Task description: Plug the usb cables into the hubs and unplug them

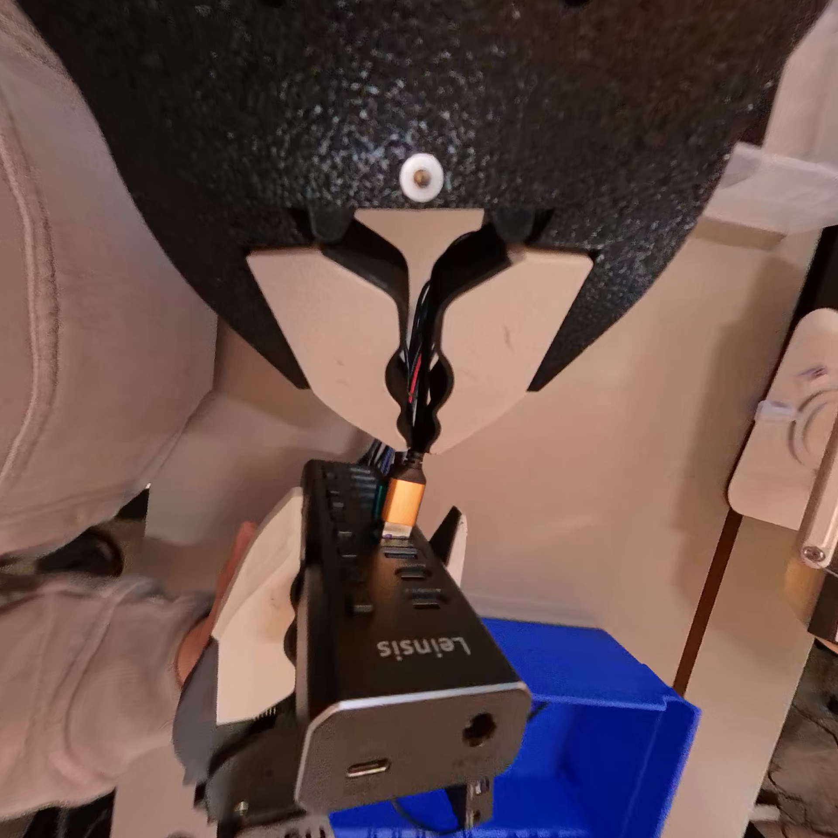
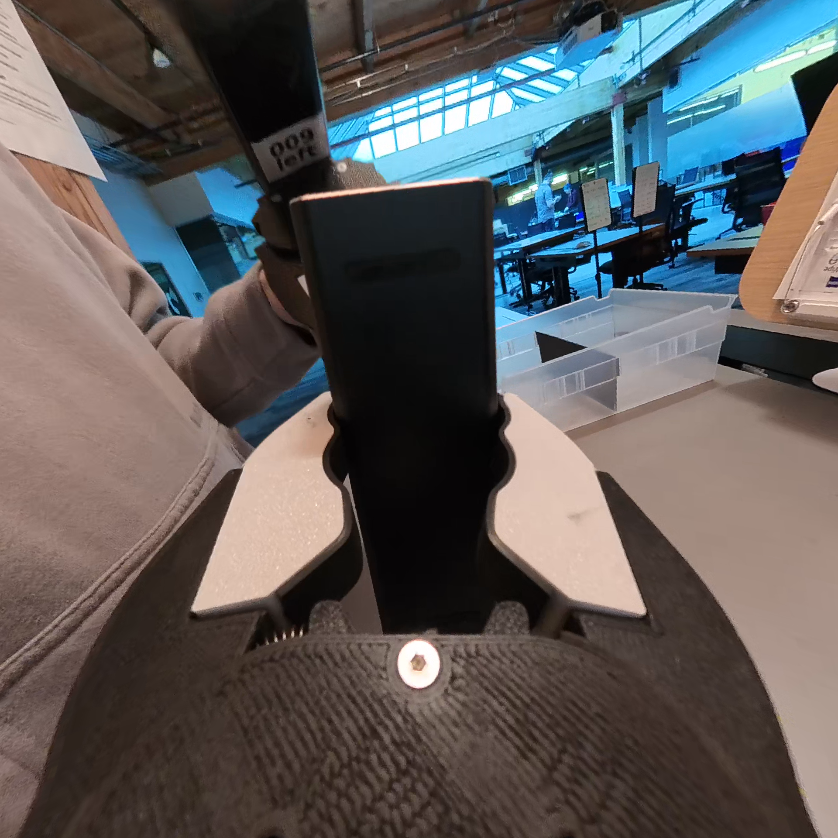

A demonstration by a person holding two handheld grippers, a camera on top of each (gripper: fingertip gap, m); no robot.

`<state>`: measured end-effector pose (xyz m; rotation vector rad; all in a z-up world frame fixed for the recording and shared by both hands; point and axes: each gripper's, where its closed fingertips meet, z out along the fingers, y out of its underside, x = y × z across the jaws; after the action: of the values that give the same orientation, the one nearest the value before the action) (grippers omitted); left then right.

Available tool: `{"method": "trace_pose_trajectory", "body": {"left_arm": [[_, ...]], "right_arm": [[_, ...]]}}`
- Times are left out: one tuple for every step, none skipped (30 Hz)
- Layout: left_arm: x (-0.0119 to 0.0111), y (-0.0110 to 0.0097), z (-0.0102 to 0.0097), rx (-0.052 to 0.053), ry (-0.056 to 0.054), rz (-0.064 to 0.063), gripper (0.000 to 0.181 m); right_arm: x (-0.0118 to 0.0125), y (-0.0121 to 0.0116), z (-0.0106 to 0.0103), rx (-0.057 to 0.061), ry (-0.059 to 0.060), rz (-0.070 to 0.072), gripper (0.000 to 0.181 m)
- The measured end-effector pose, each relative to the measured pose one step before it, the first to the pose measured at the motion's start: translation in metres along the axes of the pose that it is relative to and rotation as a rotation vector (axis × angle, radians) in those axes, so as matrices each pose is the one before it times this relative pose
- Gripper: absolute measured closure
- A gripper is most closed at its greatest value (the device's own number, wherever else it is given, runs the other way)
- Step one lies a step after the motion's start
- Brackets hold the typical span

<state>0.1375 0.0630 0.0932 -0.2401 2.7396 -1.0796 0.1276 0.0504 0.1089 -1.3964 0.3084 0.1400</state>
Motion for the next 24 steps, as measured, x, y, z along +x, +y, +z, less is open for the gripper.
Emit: {"method": "trace_pose_trajectory", "body": {"left_arm": [[-0.00034,-0.00304,-0.00047,0.0545,0.0134,-0.0206,0.179],[0.00139,-0.00283,-0.00062,0.0528,0.0267,-0.0201,0.179],[0.00204,-0.00228,-0.00091,0.0464,0.0314,-0.0218,0.178],[0.00104,-0.00191,-0.00109,0.0412,0.0229,-0.0261,0.177],[0.0011,-0.00115,-0.00049,0.0328,0.0193,-0.0243,0.174],[0.00117,-0.00017,0.00023,0.0209,0.0149,-0.019,0.161],[0.00087,0.0006,0.00052,0.0117,0.0084,-0.0083,0.157],[0.00142,0.00028,0.00067,0.0109,0.0062,0.0073,0.157],[0.00113,0.00005,0.0006,0.0091,0.0014,0.0126,0.156],[0.00097,0.00036,0.00065,0.0033,0.0017,0.0071,0.156],[0.00115,0.0003,0.00098,-0.0003,0.0058,-0.0001,0.156],[0.00033,-0.00078,0.00085,0.0069,0.0025,-0.004,0.157],[0.00082,-0.00216,0.00036,0.0186,0.0075,-0.0029,0.162],[0.00103,-0.00232,-0.00013,0.0201,0.0104,-0.0057,0.165],[-0.0005,-0.00089,-0.00036,0.0089,0.0011,-0.0087,0.167],[-0.0009,0.00009,-0.00014,0.0024,-0.0024,-0.0044,0.171],[0.00038,-0.00007,0.0,0.002,0.0033,0.0015,0.171],[0.00024,0.00008,0.00008,-0.0008,-0.0003,0.0021,0.17],[-0.00004,0.00049,0.00024,-0.0039,-0.0013,0.0004,0.171],[0.00027,0.00129,0.00008,-0.0084,0.0035,0.0003,0.171],[0.00021,0.00212,-0.00032,-0.0127,0.0046,0.0037,0.171],[-0.00015,0.00253,-0.00035,-0.0176,-0.0005,0.0102,0.171],[0.00018,0.002,-0.00041,-0.0186,-0.0069,0.0221,0.172],[0.00015,0.00004,-0.00007,-0.0119,-0.0155,0.0271,0.172]], "right_arm": [[0.00068,-0.00171,-0.0009,0.0154,0.0054,0.0024,0.117],[-0.00044,-0.0027,-0.00148,0.0206,-0.0051,0.0044,0.118],[-0.00122,-0.00232,-0.00104,0.014,-0.0092,0.0054,0.118],[-0.0005,-0.00123,-0.00016,0.0056,0.0005,-0.0033,0.118],[-0.00029,-0.0007,0.00052,0.0008,0.0039,-0.0054,0.118],[-0.00128,-0.00045,0.00046,-0.0002,-0.0061,-0.0004,0.118],[-0.00127,-0.00063,0.00054,0.0007,-0.006,-0.0022,0.118],[-0.00042,-0.00068,0.00054,0.0003,0.0003,-0.0028,0.118],[-0.00104,-0.00011,0.00038,-0.0037,-0.0082,-0.0011,0.118],[-0.00013,-0.00029,0.00035,-0.0026,-0.0005,-0.0039,0.118],[0.00005,-0.00047,0.00036,-0.001,0.0009,-0.0021,0.116],[-0.00119,-0.00035,0.00027,-0.0006,-0.0104,0.0014,0.116],[-0.00078,-0.00039,0.00053,0.0012,-0.0044,-0.0015,0.116],[-0.00016,0.00007,0.00068,-0.0024,0.0002,-0.0026,0.116],[-0.00101,0.0006,0.00042,-0.006,-0.0066,-0.0012,0.116],[0.00008,-0.00044,0.00016,0.0018,0.0025,-0.0018,0.116],[-0.0001,-0.00002,0.00017,-0.0007,0.0007,0.0004,0.116],[-0.00049,0.00037,-0.00007,-0.0041,-0.0015,-0.0011,0.116],[0.00003,0.00005,0.00007,-0.0022,0.0023,-0.0033,0.117],[0.00013,0.00088,0.00013,-0.0066,0.0013,-0.0003,0.118],[-0.00014,0.00181,0.00046,-0.0128,-0.0005,-0.0034,0.116],[0.00013,0.00258,0.00104,-0.018,0.004,-0.007,0.118],[0.00009,0.00268,0.00111,-0.0168,0.0023,-0.0043,0.118],[0.00071,0.00106,0.00082,-0.0045,0.0055,0.0001,0.118]]}}
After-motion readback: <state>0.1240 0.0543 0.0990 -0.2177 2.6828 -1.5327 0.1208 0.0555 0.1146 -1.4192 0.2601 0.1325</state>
